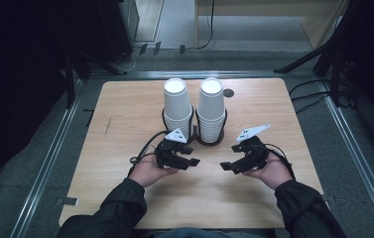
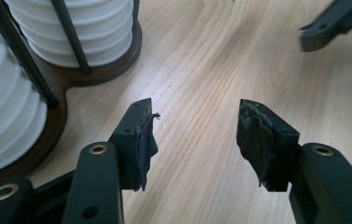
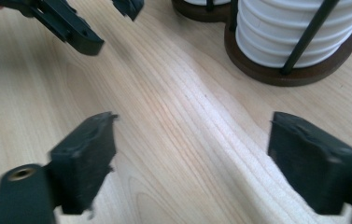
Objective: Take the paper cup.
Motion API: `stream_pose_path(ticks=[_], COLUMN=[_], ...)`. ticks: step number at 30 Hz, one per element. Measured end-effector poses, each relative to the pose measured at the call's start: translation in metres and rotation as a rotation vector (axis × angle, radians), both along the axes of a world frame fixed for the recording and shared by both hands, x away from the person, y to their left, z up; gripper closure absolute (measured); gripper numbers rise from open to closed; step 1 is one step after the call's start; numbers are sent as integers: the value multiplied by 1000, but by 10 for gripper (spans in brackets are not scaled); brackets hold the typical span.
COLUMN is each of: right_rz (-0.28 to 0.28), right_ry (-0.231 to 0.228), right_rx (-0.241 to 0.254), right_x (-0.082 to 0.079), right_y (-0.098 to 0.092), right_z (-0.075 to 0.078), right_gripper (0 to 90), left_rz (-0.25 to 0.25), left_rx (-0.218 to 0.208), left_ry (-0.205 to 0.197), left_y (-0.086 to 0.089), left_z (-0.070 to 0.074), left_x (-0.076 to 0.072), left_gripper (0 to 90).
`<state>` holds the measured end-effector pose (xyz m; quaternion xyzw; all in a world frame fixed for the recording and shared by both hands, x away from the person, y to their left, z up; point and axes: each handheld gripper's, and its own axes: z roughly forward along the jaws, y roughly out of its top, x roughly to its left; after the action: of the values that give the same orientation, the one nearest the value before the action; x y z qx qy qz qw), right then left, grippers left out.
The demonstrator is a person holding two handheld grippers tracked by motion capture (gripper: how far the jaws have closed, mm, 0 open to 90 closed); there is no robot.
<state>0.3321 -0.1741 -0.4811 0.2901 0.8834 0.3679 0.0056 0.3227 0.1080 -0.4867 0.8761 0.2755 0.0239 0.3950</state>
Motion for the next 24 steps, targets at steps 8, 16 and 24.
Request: stream_pose_path(ticks=[8,16,24], right_rz=[22,13,-12], right_ry=[9,8,18], right_rx=[21,7,16], right_x=[8,12,14], right_y=[-1,-2,-4], right_z=[0,1,0], right_gripper=[369,362,352], left_rz=[43,55,39], left_rx=[-9,-7,-51], left_ry=[67,22,48], left_y=[8,9,7], left_z=[1,1,2], left_x=[2,3,5], left_gripper=[512,474,450])
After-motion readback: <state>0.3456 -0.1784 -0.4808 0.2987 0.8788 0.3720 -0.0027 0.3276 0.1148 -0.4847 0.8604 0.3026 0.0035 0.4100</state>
